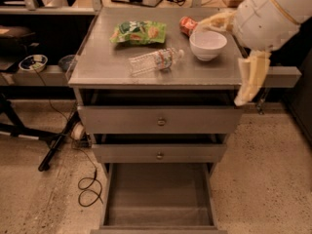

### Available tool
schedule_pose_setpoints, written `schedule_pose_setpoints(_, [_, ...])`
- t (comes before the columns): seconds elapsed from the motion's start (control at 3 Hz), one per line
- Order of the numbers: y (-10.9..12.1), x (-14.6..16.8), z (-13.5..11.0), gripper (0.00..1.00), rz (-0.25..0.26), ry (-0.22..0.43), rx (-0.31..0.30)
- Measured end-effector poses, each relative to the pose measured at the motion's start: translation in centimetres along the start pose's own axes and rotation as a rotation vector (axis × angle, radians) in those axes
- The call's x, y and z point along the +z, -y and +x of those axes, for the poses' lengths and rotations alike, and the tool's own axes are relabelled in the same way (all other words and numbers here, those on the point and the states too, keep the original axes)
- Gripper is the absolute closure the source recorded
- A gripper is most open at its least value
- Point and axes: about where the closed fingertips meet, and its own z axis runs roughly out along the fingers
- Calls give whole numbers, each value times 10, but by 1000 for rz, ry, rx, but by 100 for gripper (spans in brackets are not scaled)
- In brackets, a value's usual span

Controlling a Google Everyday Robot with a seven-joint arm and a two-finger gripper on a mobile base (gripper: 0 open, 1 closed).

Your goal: Place water bottle into bottom drawer

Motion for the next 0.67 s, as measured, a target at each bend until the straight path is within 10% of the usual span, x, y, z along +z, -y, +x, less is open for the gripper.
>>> schedule_pose_setpoints(0.67, [45,17,10,0,56,9,18])
